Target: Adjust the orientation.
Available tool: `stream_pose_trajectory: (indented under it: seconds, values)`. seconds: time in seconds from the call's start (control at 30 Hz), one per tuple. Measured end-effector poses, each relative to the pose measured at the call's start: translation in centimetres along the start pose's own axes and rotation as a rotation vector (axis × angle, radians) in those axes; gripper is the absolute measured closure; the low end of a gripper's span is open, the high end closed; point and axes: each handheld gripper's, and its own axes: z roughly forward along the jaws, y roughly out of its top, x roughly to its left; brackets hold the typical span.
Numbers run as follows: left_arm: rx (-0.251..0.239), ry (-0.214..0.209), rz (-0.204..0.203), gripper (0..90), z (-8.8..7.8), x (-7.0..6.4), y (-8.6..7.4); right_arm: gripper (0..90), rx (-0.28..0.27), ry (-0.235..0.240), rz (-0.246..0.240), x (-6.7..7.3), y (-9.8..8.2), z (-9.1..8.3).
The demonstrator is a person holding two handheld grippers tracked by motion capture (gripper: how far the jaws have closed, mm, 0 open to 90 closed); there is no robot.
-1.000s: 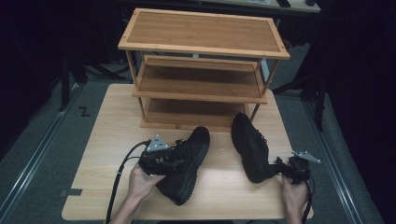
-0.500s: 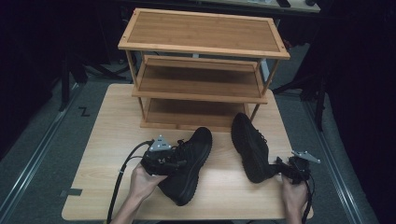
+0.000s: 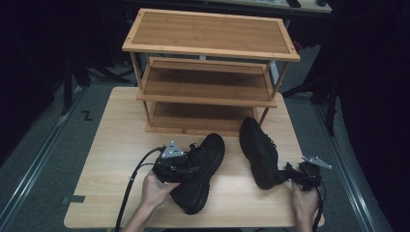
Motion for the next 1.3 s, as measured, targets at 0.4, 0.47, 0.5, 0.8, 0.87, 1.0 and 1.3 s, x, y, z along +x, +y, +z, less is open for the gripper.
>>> stream_pose_trajectory:
  seconds: [0.4,0.47,0.5,0.8,0.87,1.0,1.3]
  values:
    - [-0.042,-0.023,-0.048,39.2,1.4,-2.0,0.8,45.3,0.0,0.0,0.0,0.0,0.0,0.0]
    - [-0.038,-0.026,-0.048,38.7,1.7,-2.4,1.0,45.3,0.0,0.0,0.0,0.0,0.0,0.0]
    - [-0.038,-0.026,-0.048,38.6,1.7,-2.4,1.0,45.3,0.0,0.0,0.0,0.0,0.0,0.0]
    - [0.033,-0.101,-0.014,38.3,3.8,-4.3,1.7,45.2,0.0,0.0,0.0,0.0,0.0,0.0]
    - [0.034,-0.077,0.014,38.5,3.9,-4.7,1.8,45.2,-0.001,0.0,-0.002,0.0,0.0,0.0]
    - [0.015,-0.085,0.005,38.5,3.6,-4.6,1.8,45.1,-0.001,0.0,-0.002,0.0,0.0,0.0]
    - [-0.042,-0.08,-0.002,35.9,1.6,-3.6,2.2,45.1,0.0,0.0,-0.002,0.0,0.0,0.0]
